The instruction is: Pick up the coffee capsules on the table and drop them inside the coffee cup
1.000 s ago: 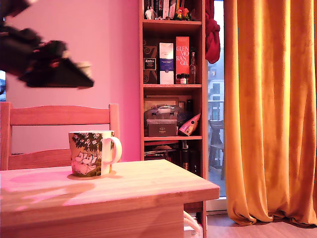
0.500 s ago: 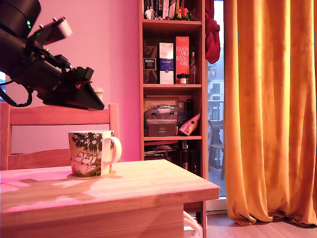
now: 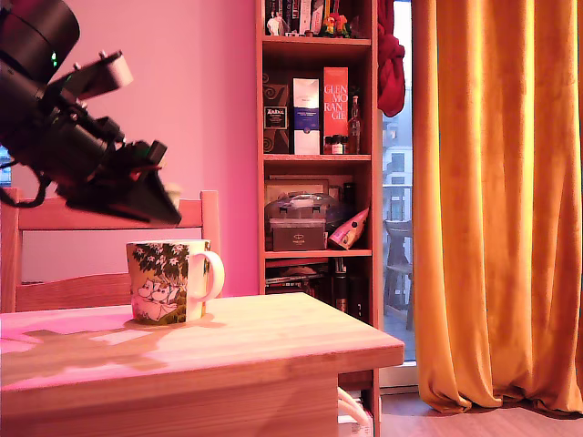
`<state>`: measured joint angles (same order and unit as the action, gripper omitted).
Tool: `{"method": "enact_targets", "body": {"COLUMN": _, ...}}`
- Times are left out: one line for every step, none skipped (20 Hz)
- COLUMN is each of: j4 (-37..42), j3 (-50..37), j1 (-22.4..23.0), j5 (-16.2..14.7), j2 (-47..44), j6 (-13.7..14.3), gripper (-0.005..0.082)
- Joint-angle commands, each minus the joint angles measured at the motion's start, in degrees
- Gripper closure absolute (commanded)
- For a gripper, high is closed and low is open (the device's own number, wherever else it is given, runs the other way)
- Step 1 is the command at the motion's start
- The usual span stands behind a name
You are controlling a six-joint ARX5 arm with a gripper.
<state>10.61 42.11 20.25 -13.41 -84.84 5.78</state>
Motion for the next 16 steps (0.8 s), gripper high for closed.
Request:
{"method": "enact_targets", "body": {"j4": -0.1, "j3": 0.1, "j1": -0.1, "j5": 0.0, "j2": -0.7, "j6": 0.3, "gripper": 0.0627}}
{"method": "enact_targets", "body": {"j4": -0.2, "j3": 0.1, "j1": -0.1, "j5": 0.0, "j2": -0.7, "j6": 0.3, "gripper": 0.0627}}
{"method": "enact_targets", "body": {"j4": -0.2, "j3": 0.1, "j1": -0.1, "j5": 0.0, "j2": -0.7, "j6": 0.3, "gripper": 0.0627}}
{"method": "enact_targets", "body": {"j4": -0.2, "j3": 0.1, "j1": -0.1, "j5": 0.0, "j2": -0.7, "j6": 0.2, "gripper": 0.0627}}
{"method": "enact_targets", "body": {"j4": -0.3, "j3": 0.1, "j1": -0.1, "j5": 0.0, "j2": -0.7, "j6": 0.2, "gripper": 0.0627}}
{"method": "enact_targets", "body": {"j4": -0.3, "j3": 0.1, "j1": -0.1, "j5": 0.0, "j2": -0.7, "j6": 0.2, "gripper": 0.0627}}
{"method": "enact_targets", "body": {"j4": -0.3, "j3": 0.1, "j1": -0.1, "j5": 0.0, "j2": -0.7, "j6": 0.3, "gripper": 0.0627}}
{"method": "enact_targets", "body": {"j4": -0.3, "j3": 0.1, "j1": -0.1, "j5": 0.0, "j2": -0.7, "j6": 0.3, "gripper": 0.0627}}
{"method": "enact_targets", "body": {"j4": -0.3, "j3": 0.1, "j1": -0.1, "j5": 0.0, "j2": -0.7, "j6": 0.3, "gripper": 0.0627}}
{"method": "enact_targets", "body": {"j4": -0.4, "j3": 0.1, "j1": -0.1, "j5": 0.1, "j2": -0.7, "j6": 0.3, "gripper": 0.0627}}
{"method": "enact_targets", "body": {"j4": -0.5, "j3": 0.1, "j1": -0.1, "j5": 0.5, "j2": -0.7, "j6": 0.3, "gripper": 0.0626}}
{"method": "enact_targets", "body": {"j4": -0.8, "j3": 0.1, "j1": -0.1, "j5": 0.5, "j2": -0.7, "j6": 0.3, "gripper": 0.0617}}
{"method": "enact_targets", "body": {"j4": -1.1, "j3": 0.1, "j1": -0.1, "j5": 0.6, "j2": -0.7, "j6": 0.3, "gripper": 0.0565}}
{"method": "enact_targets", "body": {"j4": -1.6, "j3": 0.1, "j1": -0.1, "j5": 0.6, "j2": -0.7, "j6": 0.3, "gripper": 0.0438}}
{"method": "enact_targets", "body": {"j4": -1.7, "j3": 0.1, "j1": -0.1, "j5": 0.6, "j2": -0.7, "j6": 0.3, "gripper": 0.0272}}
{"method": "enact_targets", "body": {"j4": -2.0, "j3": 0.1, "j1": -0.1, "j5": 0.6, "j2": -0.7, "j6": 0.3, "gripper": 0.0132}}
